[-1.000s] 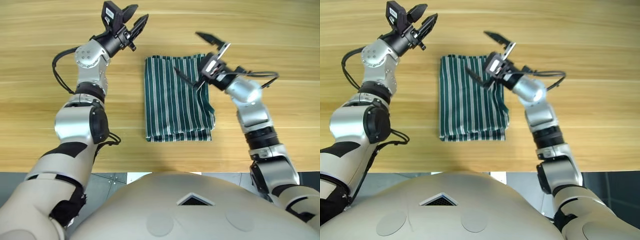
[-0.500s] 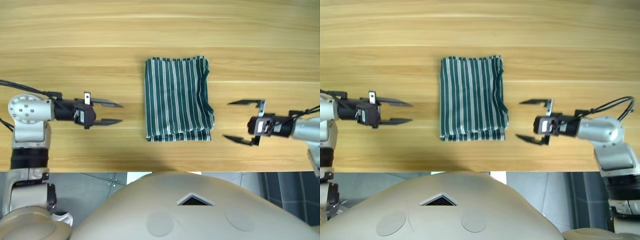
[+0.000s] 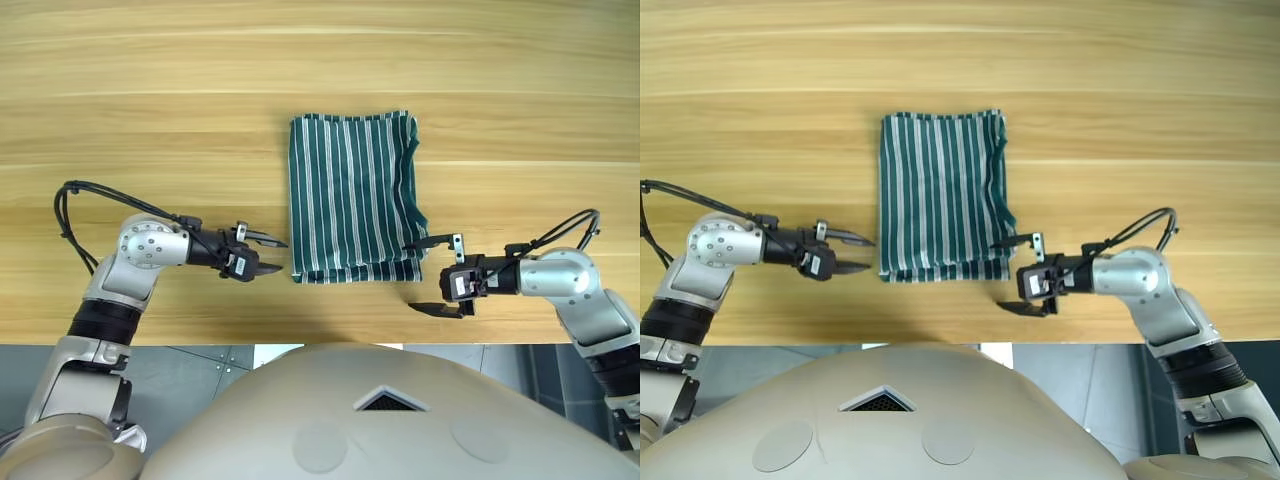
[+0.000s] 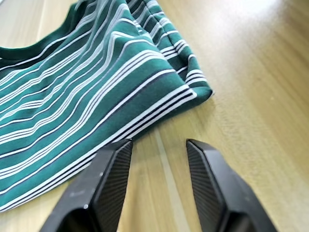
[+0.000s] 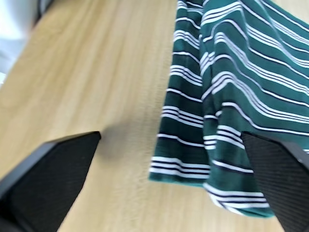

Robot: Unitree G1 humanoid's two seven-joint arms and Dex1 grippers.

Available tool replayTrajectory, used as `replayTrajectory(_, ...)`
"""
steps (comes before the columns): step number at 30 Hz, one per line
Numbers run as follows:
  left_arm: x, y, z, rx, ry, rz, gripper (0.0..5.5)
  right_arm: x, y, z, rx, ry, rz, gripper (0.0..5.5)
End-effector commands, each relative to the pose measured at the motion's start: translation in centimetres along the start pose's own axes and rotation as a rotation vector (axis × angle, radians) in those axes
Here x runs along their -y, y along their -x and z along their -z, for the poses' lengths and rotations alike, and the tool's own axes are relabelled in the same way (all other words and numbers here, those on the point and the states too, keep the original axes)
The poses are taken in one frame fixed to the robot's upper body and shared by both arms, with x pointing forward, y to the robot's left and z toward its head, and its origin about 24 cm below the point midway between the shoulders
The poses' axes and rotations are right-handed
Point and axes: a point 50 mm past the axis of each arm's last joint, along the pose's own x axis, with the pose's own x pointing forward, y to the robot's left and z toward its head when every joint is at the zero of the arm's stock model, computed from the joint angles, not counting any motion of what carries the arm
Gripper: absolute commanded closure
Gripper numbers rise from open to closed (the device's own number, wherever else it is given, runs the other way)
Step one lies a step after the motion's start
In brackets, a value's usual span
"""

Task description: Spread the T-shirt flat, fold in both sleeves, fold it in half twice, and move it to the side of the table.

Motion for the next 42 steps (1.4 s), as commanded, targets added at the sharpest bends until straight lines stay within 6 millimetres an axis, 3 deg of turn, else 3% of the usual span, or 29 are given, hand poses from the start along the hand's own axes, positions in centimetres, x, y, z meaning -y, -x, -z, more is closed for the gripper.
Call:
replayTrajectory(1, 0.5, 0.5, 0.5, -0.043, -0.011, 0.066, 3.44, 0.8, -0.3, 0.2, -0.013, 0.006, 0.045, 0.14)
replayTrajectory(9, 0.5, 0.0, 0.5, -0.038, -0.031, 0.078, 2.34, 1.3, -0.1, 0.8, -0.054, 0.013, 0.074, 0.1)
replayTrajectory(19, 1.0, -1.4, -0.7, 0.054, -0.077, 0.145, 2.34, 1.3, 0.2, 1.2, -0.08, 0.009, 0.072, 0.1)
replayTrajectory(25, 0.1, -2.2, -0.9, 0.068, -0.111, 0.106, 2.34, 1.2, 0.1, 1.8, -0.11, -0.002, 0.07, 0.1)
replayTrajectory(42, -0.1, -3.2, -1.0, 0.099, -0.141, 0.101, 2.32, 0.6, 0.1, 1.9, -0.131, -0.005, 0.043, 2.82)
